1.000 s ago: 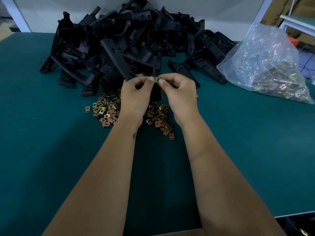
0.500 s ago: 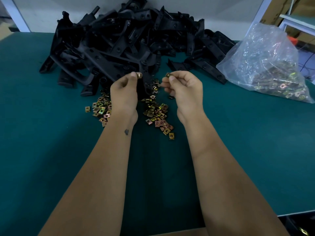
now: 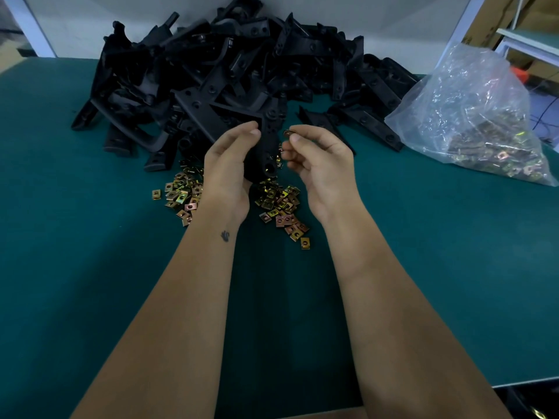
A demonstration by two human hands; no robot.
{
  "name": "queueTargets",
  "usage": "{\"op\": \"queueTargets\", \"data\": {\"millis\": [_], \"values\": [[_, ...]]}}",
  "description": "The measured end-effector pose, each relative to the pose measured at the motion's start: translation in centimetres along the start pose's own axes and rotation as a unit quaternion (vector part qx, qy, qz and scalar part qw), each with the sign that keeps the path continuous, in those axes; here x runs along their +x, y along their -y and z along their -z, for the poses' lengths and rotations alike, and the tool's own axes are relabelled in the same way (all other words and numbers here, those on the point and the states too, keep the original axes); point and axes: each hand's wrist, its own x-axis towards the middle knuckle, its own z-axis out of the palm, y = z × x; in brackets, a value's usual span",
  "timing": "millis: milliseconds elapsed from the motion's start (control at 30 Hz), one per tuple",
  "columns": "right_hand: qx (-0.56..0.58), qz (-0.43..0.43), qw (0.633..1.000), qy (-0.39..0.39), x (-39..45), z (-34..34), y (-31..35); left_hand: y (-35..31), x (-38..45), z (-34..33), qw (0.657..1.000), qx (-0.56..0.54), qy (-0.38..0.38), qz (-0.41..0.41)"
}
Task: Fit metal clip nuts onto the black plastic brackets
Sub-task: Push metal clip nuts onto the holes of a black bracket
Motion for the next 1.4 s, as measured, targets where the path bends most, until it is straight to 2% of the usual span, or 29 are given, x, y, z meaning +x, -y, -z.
{"op": "queueTargets", "data": {"millis": [267,667,1133,1400], "values": [[-0.009,0.028,0.999,-0.014,0.22,-0.23,-0.39,0.13,0.03,0.1,1.0,-0.013,0.026,0.003],[0.019,0.004,0.999,-0.041,0.57,-0.18,-0.58,0.21,-0.12,0.04,0.999,-0.016,0.043,-0.004],[-0.005,-0.016,1.0,-0.009,0.23,-0.27,-0.38,0.05,-0.23,0.08,0.999,-0.004,0.043,-0.02],[0.076,-0.041,0.996,0.001,0.15,-0.4,-0.23,0.12,-0.38,-0.17,0.997,0.02,0.065,-0.043]]}}
